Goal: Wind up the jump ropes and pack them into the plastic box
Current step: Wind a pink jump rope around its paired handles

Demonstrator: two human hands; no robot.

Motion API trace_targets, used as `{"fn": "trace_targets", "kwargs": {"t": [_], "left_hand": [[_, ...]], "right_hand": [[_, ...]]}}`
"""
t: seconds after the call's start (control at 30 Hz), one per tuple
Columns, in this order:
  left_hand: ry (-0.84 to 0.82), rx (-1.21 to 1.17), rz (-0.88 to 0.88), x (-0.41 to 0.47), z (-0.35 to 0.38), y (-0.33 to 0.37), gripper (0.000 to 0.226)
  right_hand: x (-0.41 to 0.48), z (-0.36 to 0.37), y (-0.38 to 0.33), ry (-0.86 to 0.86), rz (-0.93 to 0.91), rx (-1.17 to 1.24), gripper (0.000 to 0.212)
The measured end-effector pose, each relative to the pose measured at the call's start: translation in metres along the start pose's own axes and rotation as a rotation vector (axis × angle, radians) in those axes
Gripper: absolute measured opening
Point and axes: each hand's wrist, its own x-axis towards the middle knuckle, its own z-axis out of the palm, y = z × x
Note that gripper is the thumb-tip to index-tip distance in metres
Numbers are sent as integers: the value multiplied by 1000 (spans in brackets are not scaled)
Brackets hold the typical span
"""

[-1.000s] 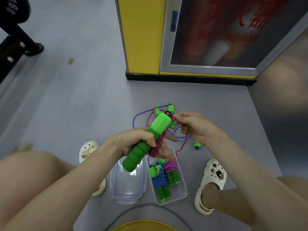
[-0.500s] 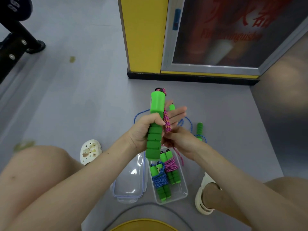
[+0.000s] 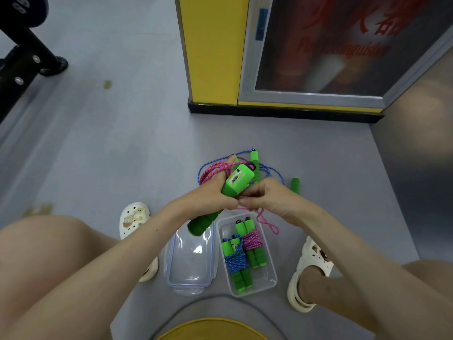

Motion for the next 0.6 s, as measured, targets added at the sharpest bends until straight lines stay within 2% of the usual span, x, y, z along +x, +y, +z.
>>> {"fn": "trace_targets", "kwargs": {"t": [0.07,0.1,0.2,0.3,0.43,0.53,0.6], "left_hand": [[-70,-53,-116,-3,-5,0,49],[-119,-74,-139,-3,-7,-1,41],[-239,-167,-125,-5,-10,-3,44],[-314,-258,-112,-7,-9,-4,62],[-455,-401,-61,-10,-2,-4,71],[-514,-533,-41,-11,2,-4,74],[-517,-647,-12,-11,3,-3,73]], "right_hand": [[0,-6,-1,55,-16,20,14],[1,-8,-2,89,-20,22,16],[3,-11,0,156,-25,60,19],[3,-8,1,130,-35,107,16],[5,-6,0,173,-26,112,18],[6,-5,3,204,-12,199,16],[7,-4,5,210,-17,344,12]]}}
